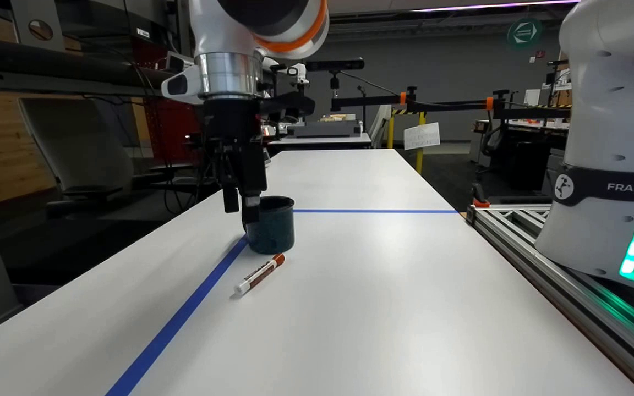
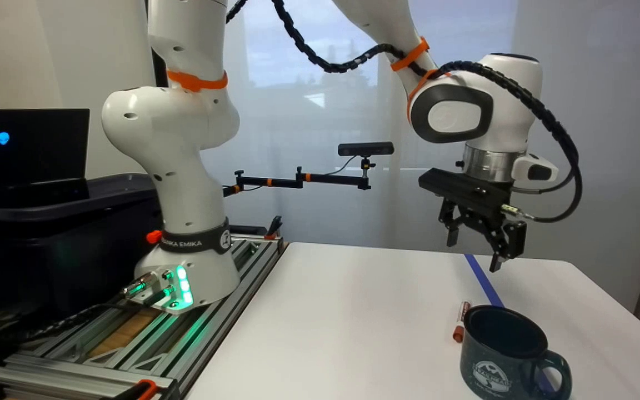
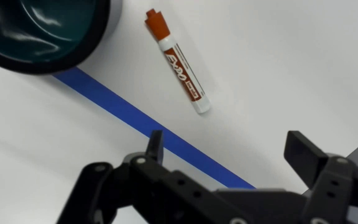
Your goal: Remove the marker from the cup and place it to the left of the mug
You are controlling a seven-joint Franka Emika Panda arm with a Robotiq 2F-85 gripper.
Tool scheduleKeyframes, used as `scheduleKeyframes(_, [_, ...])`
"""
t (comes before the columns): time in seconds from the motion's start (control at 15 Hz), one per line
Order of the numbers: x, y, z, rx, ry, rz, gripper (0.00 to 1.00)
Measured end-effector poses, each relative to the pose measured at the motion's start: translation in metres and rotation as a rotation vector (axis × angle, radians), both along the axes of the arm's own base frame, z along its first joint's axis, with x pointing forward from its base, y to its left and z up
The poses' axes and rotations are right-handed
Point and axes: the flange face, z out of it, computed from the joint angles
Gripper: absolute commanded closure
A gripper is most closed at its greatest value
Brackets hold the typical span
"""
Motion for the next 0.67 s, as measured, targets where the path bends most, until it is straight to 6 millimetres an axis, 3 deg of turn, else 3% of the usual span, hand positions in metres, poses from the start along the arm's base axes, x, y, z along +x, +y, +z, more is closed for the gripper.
scheduleKeyframes(0.27, [0.004, -0.024, 0.028, -0.021, 0.016, -0.230, 0.00])
scheduleKeyframes(0.47, [0.008, -0.039, 0.034, -0.029, 0.015, -0.404, 0.00])
scheduleKeyframes(0.67, [0.009, -0.043, 0.036, -0.033, 0.017, -0.472, 0.00])
